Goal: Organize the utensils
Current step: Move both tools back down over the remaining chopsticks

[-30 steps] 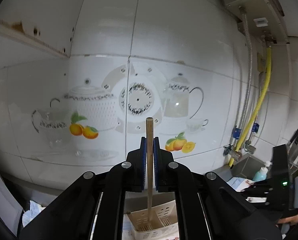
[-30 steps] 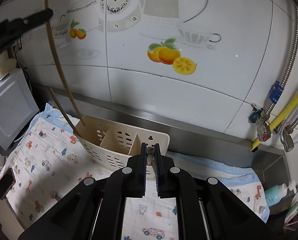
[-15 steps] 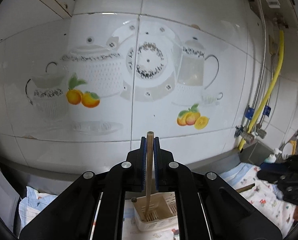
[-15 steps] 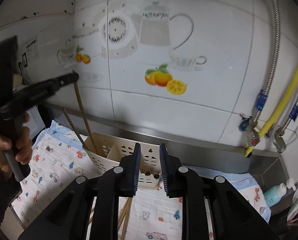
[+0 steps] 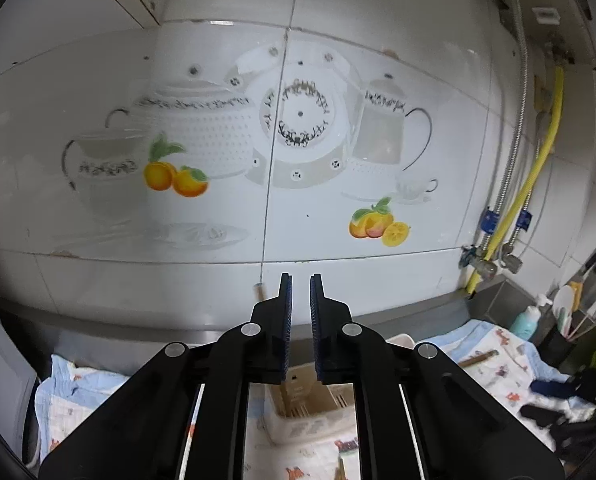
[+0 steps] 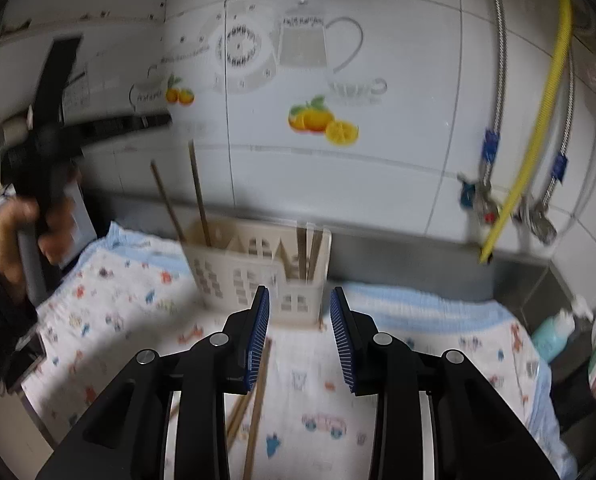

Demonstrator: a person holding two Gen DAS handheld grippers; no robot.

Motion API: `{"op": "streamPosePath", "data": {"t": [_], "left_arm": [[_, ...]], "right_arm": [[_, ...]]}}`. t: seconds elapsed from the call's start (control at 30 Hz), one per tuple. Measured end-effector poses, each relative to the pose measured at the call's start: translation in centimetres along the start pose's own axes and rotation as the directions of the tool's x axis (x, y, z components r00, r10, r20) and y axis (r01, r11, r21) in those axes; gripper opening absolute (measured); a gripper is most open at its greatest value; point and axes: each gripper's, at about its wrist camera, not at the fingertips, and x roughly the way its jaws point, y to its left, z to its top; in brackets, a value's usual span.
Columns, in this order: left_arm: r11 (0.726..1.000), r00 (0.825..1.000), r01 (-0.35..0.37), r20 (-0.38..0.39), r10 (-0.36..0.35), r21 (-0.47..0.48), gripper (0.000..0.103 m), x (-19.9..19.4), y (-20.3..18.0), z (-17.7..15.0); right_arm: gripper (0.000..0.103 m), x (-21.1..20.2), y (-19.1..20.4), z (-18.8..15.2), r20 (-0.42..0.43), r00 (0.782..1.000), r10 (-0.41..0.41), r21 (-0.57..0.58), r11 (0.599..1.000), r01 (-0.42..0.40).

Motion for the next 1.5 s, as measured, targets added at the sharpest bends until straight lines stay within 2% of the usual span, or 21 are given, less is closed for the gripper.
{"op": "streamPosePath", "data": {"t": [0.07,0.2,0.43,0.6,0.8,0.93,1.03,1.13,1.33,1.5], "left_arm": [[1.0,1.0,-0.01,0.01,0.01,0.009,0.016,-1.7,0.0,-0.6],[1.0,1.0,-0.017,-0.015,0.017,0.022,0.016,-4.1,0.1,-2.6],[1.0,0.994,-0.003,-0.11,0.002,-0.013,0.02,-7.3,1.2,-9.7],[0.999,0.976,-0.008,-0.216,-0.001,-0.04,0.02,-8.4,2.0,-15.8],[0.998,0.943,-0.004,-0.333,-0.017,-0.062,0.02,-9.9,1.9,-22.7],[0.996,0.923,0.025,-0.381,-0.055,-0.083,0.02,-10.3,1.4,-25.7],[0.998,0.913,0.034,-0.404,-0.055,-0.059,0.02,-10.5,0.7,-27.3],[0.995,0.905,0.058,-0.416,-0.086,-0.079,0.02,-10.7,0.2,-28.1],[0.994,0.894,0.084,-0.435,-0.105,-0.067,0.02,-10.7,-0.7,-29.5],[0.996,0.89,0.086,-0.446,-0.092,-0.033,0.02,-10.4,-1.4,-30.2]], "right_arm": [[0.031,0.2,0.2,-2.0,-0.025,1.0,0.004,0.012,1.0,-0.004],[0.031,0.9,0.7,-6.9,-0.086,0.996,0.005,0.044,0.999,-0.001],[0.03,2.5,2.1,-14.2,-0.188,0.98,0.069,0.118,0.992,-0.047],[0.03,3.9,3.7,-17.4,-0.232,0.97,0.07,0.121,0.992,-0.042],[0.029,4.6,4.3,-18.2,-0.239,0.97,0.05,0.108,0.994,-0.025],[0.022,5.1,4.4,-18.1,-0.241,0.97,0.038,0.095,0.995,-0.015],[0.019,5.7,4.4,-18.2,-0.251,0.967,0.041,0.097,0.995,-0.017],[0.015,5.7,4.5,-18.4,-0.249,0.968,0.027,0.093,0.996,-0.004],[0.01,5.6,4.7,-18.6,-0.242,0.97,0.003,0.086,0.996,0.018],[0.007,5.5,4.6,-18.6,-0.242,0.97,-0.002,0.086,0.996,0.023]]}}
